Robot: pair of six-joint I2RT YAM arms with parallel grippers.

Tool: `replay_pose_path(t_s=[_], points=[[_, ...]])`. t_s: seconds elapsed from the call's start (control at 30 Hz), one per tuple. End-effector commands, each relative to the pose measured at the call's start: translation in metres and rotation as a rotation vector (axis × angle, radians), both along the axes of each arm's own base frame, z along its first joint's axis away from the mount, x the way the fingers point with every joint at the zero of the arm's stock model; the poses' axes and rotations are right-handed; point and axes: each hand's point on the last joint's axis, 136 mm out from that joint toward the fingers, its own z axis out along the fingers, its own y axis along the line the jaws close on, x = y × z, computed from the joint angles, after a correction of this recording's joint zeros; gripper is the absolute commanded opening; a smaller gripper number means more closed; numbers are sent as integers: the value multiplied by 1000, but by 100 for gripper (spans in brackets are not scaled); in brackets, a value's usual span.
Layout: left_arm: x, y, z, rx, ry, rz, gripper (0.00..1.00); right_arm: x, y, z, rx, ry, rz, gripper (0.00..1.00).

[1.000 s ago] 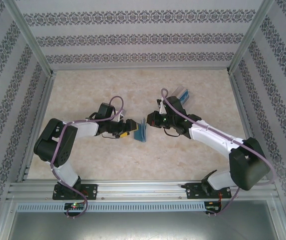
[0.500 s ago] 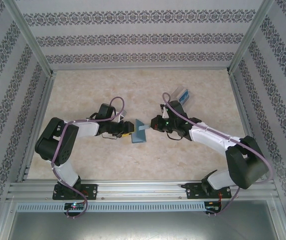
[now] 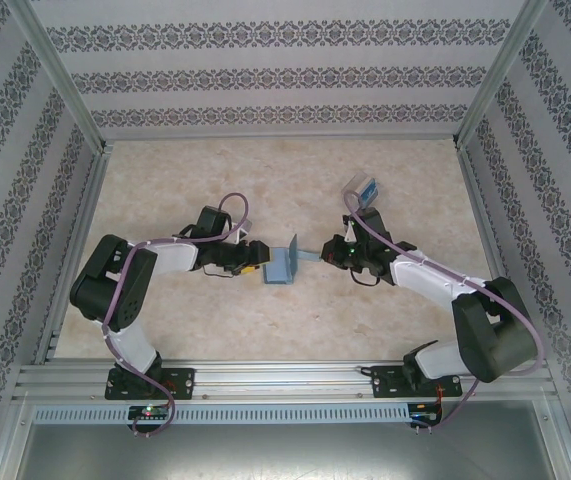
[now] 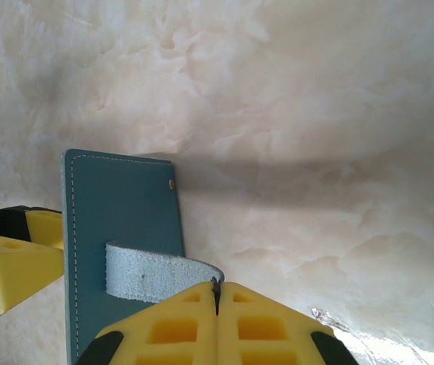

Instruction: Put the credit cards into the card holder

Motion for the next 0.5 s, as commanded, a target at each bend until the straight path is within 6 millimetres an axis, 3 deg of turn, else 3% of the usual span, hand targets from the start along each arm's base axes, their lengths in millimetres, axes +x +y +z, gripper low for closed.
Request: replay_pose_path(t_s=[0.0, 0.13, 0.3, 0.47], points=[[3, -3, -7, 25, -2, -17, 53, 0, -3, 2, -5, -22, 10, 0], [3, -5, -15, 17, 18, -18, 46, 1, -6, -3, -29, -22, 7, 0], [6, -5, -14, 7, 7, -9, 50, 0, -23, -21, -144, -12, -4, 0], [6, -5, -15, 6, 2, -8, 52, -3, -26, -31, -161, 4, -2, 0]])
